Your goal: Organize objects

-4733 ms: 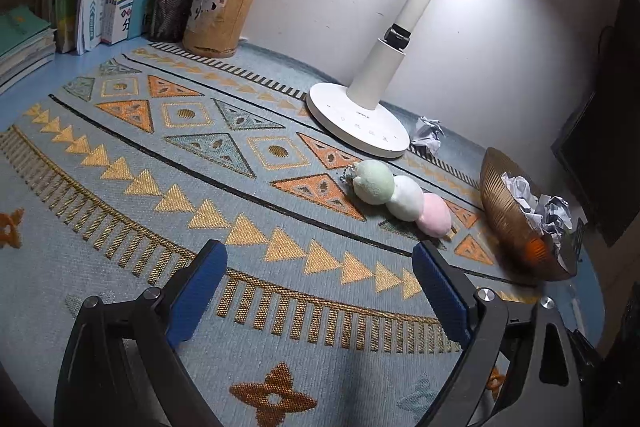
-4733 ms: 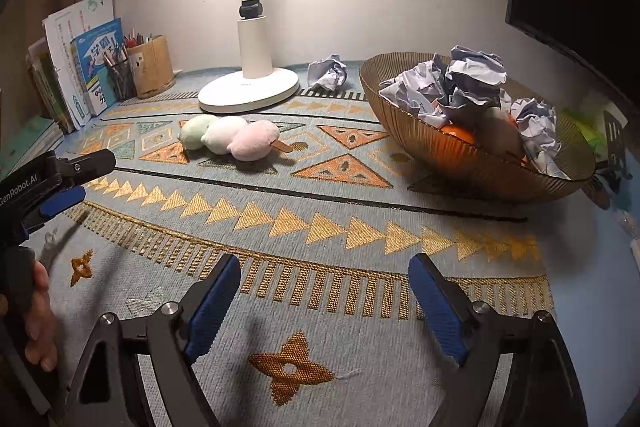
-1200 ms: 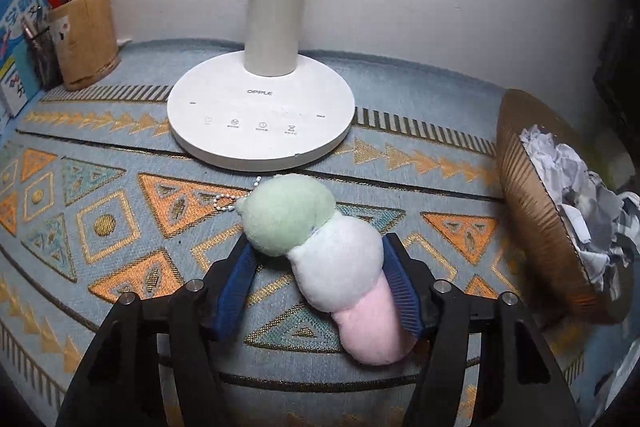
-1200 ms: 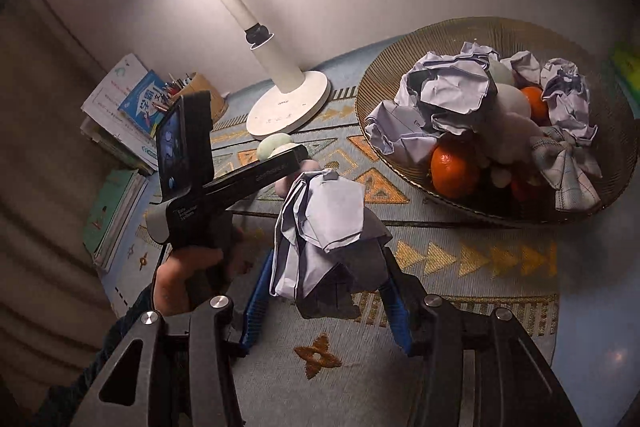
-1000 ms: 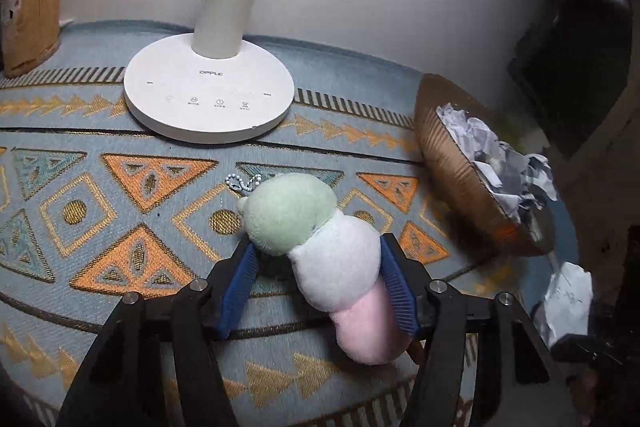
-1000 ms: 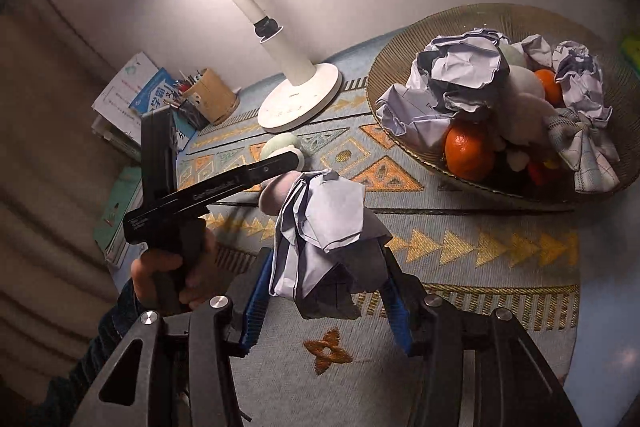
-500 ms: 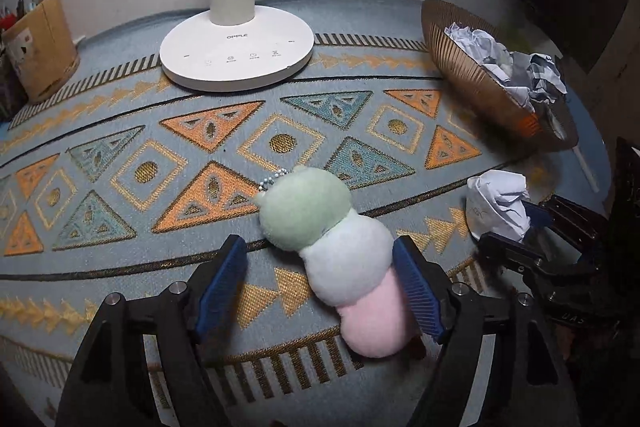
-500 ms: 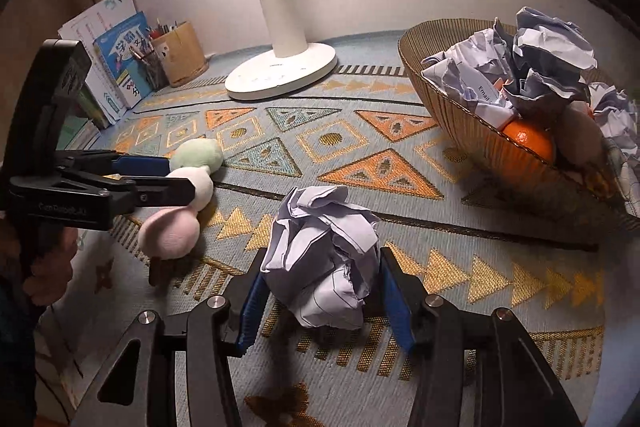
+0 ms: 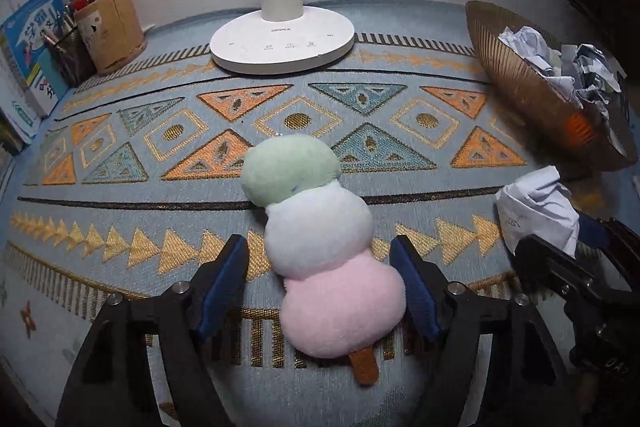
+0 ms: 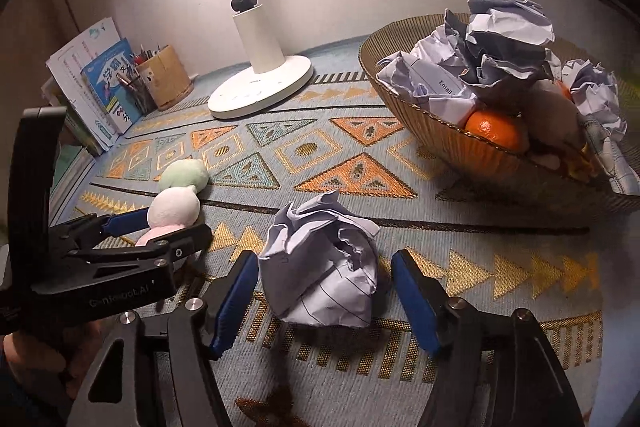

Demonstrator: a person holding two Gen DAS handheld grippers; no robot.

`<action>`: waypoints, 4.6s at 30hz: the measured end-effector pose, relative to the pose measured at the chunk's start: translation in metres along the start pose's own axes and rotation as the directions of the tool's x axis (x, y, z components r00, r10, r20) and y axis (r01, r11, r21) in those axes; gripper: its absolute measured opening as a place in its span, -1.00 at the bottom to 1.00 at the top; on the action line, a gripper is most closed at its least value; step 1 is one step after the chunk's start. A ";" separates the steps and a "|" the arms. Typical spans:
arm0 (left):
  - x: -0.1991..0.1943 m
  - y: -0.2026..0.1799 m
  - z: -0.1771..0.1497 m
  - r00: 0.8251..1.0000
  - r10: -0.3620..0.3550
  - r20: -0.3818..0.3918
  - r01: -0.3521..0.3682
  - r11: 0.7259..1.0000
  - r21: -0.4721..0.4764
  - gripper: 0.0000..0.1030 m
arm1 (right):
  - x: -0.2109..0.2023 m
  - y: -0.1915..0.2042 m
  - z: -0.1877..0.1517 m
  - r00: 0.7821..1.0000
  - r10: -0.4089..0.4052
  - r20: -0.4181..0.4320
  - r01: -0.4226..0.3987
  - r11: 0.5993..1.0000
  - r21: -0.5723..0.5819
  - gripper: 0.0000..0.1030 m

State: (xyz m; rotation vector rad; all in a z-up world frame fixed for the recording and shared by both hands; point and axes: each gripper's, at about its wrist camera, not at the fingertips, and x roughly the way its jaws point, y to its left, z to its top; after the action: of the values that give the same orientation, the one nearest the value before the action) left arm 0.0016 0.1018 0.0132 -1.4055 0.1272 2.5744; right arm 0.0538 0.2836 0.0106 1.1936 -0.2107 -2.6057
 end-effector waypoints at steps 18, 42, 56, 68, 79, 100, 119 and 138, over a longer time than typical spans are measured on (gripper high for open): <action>-0.009 0.004 -0.008 0.991 -0.123 0.053 0.119 0.990 0.076 0.28 | 0.015 0.019 0.000 0.998 -0.045 -0.049 0.041 0.996 -0.075 0.49; -0.075 -0.119 0.155 0.863 -0.428 0.270 0.377 0.899 0.222 -0.15 | -0.152 -0.101 0.132 0.923 -0.271 0.274 0.224 0.956 0.190 -0.13; -0.027 -0.107 0.148 0.872 -0.449 0.196 0.417 0.890 0.184 0.44 | -0.106 -0.128 0.128 0.944 -0.284 0.167 0.245 0.945 0.218 0.27; -0.100 0.016 0.069 0.900 -0.298 0.318 0.306 0.952 0.025 0.46 | -0.141 -0.031 0.080 0.973 -0.078 0.219 0.051 0.991 0.126 0.28; -0.099 0.095 0.005 0.923 -0.156 0.353 0.199 0.976 -0.087 0.93 | -0.046 0.066 0.034 0.995 -0.031 0.098 0.025 0.998 0.058 0.28; -0.003 0.104 0.004 0.986 -0.018 0.167 0.054 0.974 -0.218 0.94 | 0.044 0.061 0.027 0.978 -0.208 -0.025 0.209 0.977 0.030 0.28; 0.007 0.093 0.008 0.995 0.041 0.095 -0.025 0.985 -0.169 0.96 | 0.045 0.066 0.027 0.971 -0.237 -0.028 0.237 0.972 0.002 0.29; 0.008 0.092 0.008 0.995 0.045 0.092 -0.030 0.986 -0.165 0.97 | 0.050 0.072 0.027 0.963 -0.266 -0.038 0.265 0.964 -0.031 0.35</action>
State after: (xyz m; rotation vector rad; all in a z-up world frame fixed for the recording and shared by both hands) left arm -0.0297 0.0149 0.0090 -1.3409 -0.0745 2.7316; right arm 0.0154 0.2002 0.0099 1.3488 -0.0076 -2.7960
